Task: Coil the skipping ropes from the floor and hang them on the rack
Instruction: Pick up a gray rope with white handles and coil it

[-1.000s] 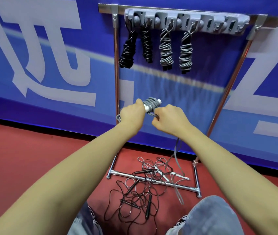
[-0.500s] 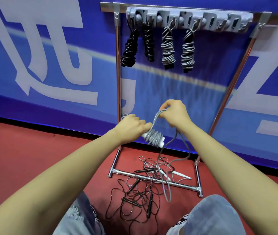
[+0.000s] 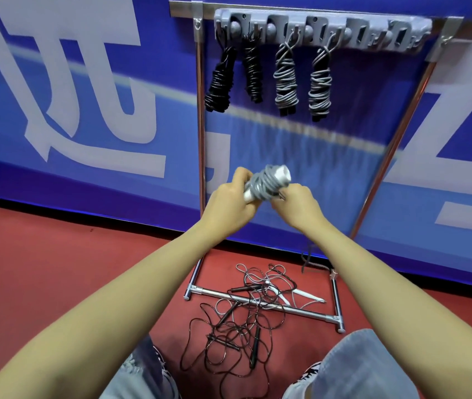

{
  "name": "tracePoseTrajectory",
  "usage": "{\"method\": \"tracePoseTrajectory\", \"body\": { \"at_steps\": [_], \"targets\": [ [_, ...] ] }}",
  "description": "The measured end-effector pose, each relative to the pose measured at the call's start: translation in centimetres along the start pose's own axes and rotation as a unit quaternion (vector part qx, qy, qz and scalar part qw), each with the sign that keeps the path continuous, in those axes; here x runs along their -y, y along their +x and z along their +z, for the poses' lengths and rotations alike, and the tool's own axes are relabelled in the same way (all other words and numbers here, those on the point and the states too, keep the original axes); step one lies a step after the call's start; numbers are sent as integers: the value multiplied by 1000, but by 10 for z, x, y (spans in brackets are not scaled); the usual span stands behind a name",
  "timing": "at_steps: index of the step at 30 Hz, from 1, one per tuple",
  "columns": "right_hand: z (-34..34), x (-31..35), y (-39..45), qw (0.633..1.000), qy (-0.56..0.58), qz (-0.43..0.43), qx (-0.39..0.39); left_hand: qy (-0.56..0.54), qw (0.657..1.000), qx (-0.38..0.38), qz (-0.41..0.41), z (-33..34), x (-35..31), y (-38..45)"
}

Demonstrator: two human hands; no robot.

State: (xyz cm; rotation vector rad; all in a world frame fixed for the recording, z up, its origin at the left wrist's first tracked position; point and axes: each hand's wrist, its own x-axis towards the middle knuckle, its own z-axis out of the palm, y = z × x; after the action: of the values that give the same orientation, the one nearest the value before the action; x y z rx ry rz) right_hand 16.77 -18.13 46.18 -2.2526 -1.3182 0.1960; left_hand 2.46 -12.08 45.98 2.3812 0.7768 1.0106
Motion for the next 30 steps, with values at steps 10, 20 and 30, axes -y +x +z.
{"method": "tracePoseTrajectory", "body": {
  "at_steps": [10, 20, 30],
  "targets": [
    [-2, 13, -24, 981, -162, -107, 4, 121, 977, 1, -175, 26, -7, 14],
    [0, 15, -35, 925, -270, -255, -77, 423, 885, 188, -42, 11, 15, 17],
    [-7, 19, -23, 977, -135, -165, -19, 512, 815, 51, 266, -17, 32, 37]
  ]
}}
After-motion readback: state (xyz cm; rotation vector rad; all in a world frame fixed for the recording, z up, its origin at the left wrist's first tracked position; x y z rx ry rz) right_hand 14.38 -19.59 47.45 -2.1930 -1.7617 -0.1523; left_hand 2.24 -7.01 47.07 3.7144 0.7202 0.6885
